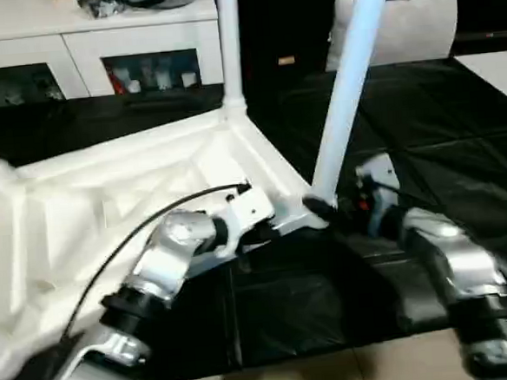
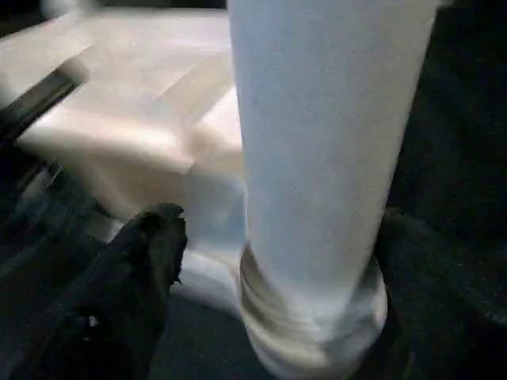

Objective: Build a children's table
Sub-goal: Rotate leg to tighten

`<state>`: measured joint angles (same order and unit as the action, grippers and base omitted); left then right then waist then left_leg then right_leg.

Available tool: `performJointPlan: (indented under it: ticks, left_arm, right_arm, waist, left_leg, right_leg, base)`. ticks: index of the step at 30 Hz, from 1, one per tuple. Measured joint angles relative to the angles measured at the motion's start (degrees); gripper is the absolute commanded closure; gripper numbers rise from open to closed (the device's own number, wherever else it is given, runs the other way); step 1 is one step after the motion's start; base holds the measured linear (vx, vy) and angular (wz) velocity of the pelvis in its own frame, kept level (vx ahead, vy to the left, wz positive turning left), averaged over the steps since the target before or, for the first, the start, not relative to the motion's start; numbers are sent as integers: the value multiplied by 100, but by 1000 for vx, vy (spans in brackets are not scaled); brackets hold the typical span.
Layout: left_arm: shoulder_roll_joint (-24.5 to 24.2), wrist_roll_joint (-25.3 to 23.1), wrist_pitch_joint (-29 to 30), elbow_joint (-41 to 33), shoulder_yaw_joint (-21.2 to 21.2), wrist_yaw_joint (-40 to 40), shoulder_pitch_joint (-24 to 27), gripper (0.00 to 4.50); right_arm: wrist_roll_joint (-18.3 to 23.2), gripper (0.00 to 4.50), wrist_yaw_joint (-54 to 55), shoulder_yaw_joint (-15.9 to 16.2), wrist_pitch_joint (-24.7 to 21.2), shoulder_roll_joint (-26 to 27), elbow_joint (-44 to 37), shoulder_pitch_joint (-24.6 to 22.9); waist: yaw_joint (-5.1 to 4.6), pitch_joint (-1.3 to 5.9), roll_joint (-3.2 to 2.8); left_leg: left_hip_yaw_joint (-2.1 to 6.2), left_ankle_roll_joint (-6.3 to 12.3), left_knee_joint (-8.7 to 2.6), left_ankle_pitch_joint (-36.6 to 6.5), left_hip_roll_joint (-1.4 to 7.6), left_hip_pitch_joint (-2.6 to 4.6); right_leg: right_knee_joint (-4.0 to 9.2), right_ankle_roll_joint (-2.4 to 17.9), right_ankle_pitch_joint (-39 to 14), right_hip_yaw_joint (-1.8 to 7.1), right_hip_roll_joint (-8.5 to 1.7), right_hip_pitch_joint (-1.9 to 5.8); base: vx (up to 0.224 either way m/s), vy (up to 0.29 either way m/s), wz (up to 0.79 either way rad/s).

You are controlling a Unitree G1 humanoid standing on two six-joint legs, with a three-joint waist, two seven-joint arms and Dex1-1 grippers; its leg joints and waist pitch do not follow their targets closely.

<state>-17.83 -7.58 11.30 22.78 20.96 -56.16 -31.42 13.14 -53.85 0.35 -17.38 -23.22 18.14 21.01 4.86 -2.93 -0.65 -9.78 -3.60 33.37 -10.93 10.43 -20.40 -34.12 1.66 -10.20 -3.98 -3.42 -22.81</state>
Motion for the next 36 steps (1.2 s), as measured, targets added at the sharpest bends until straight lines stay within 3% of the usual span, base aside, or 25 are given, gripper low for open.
performJointPlan:
  ticks: [5,11,12,16,24,36]
  left_arm:
    - [-496,141,-630,0,82,-720,57,450]
    - [-953,305,-1164,21,213,-1553,57,450]
    - [-1015,330,-1236,11,241,-1659,57,450]
    - [-1118,373,-1458,-15,333,-1988,57,450]
    - [-1045,418,-1648,-114,536,-2252,50,450]
    - [-1044,433,-1684,-99,531,-2290,31,450]
  right_arm:
    - [80,3,-879,17,0,-648,2,-20]
    - [340,3,-1883,150,185,-912,-26,-5]
    - [376,29,-2030,214,185,-930,-63,-6]
    - [488,42,-2449,402,148,-958,-239,-4]
    - [502,125,-2835,879,63,-794,-219,2]
    - [483,226,-2993,1030,42,-680,-157,107]
  waist:
    - [34,-3,-7]
    - [89,-3,-7]
    - [102,-3,-6]
    - [185,-2,-3]
    - [331,-1,-1]
    - [334,-1,-2]
  left_leg:
    - [0,0,3,0,1,-2]
    - [0,1,9,0,4,-8]
    - [0,2,11,-1,4,-8]
    - [-1,3,17,-1,5,-9]
    - [-4,3,26,-1,5,-11]
    - [-4,2,34,-1,7,-8]
  right_leg:
    - [-3,0,0,-1,0,-2]
    - [-4,0,0,-3,0,-5]
    - [-5,0,0,-3,0,-4]
    - [-5,0,0,-3,-1,-2]
    - [-11,1,1,-2,-5,1]
    - [-27,-2,-1,-1,-5,-1]
  base:
    - [0,0,0]
    - [0,0,0]
    - [0,0,0]
    - [0,0,0]
    - [0,0,0]
    - [0,0,0]
